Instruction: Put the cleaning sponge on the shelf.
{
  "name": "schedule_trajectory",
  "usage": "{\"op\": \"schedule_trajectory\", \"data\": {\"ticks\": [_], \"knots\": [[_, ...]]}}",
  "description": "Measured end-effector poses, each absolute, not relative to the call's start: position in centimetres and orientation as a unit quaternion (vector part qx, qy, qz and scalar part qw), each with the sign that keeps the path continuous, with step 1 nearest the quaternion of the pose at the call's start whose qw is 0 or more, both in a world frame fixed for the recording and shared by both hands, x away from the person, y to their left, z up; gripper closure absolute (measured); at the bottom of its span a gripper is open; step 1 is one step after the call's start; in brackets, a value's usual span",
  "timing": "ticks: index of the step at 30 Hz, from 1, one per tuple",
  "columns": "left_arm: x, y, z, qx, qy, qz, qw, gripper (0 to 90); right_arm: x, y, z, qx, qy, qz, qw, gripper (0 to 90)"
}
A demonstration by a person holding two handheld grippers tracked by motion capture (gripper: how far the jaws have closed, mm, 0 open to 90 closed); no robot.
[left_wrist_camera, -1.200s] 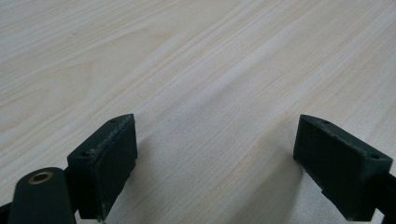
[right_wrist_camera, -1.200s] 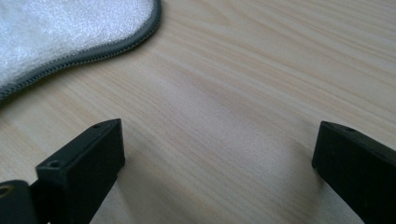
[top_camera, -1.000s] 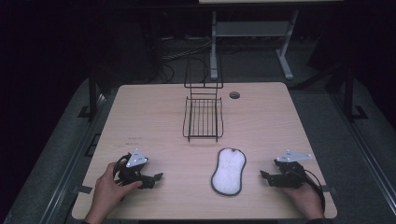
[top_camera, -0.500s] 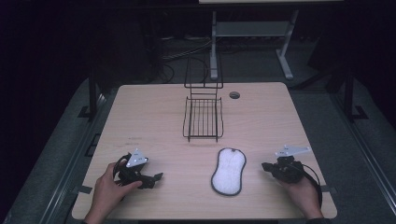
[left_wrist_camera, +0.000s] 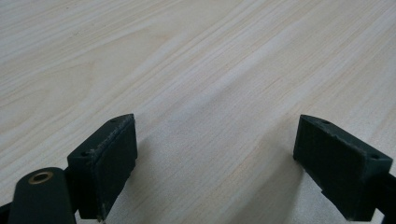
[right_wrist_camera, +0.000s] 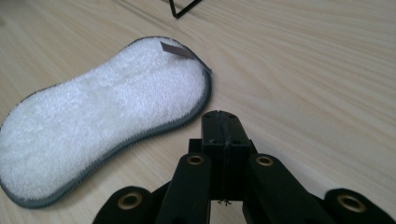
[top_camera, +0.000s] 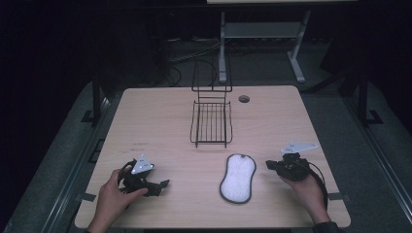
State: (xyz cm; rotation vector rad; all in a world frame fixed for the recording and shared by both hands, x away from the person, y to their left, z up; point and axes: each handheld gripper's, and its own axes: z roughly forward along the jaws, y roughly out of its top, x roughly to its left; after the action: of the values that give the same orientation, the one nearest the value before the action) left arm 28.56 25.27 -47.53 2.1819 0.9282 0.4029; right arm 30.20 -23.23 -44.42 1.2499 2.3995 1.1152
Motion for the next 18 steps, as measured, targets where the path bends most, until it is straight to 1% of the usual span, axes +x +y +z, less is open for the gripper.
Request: {"op": "schedule_trajectory", "data": {"ticks": [8, 18], "knots": [[28.6, 25.3, -47.5, 0.846, 0.361, 0.156, 0.361, 12.7, 31.5, -21.5, -44.6, 0.414, 0.822, 0.38, 0.094, 89.5], [28.6, 25.3, -47.5, 0.846, 0.36, 0.157, 0.361, 12.7, 32.9, -19.6, -45.1, 0.406, 0.83, 0.371, 0.094, 89.5]]}}
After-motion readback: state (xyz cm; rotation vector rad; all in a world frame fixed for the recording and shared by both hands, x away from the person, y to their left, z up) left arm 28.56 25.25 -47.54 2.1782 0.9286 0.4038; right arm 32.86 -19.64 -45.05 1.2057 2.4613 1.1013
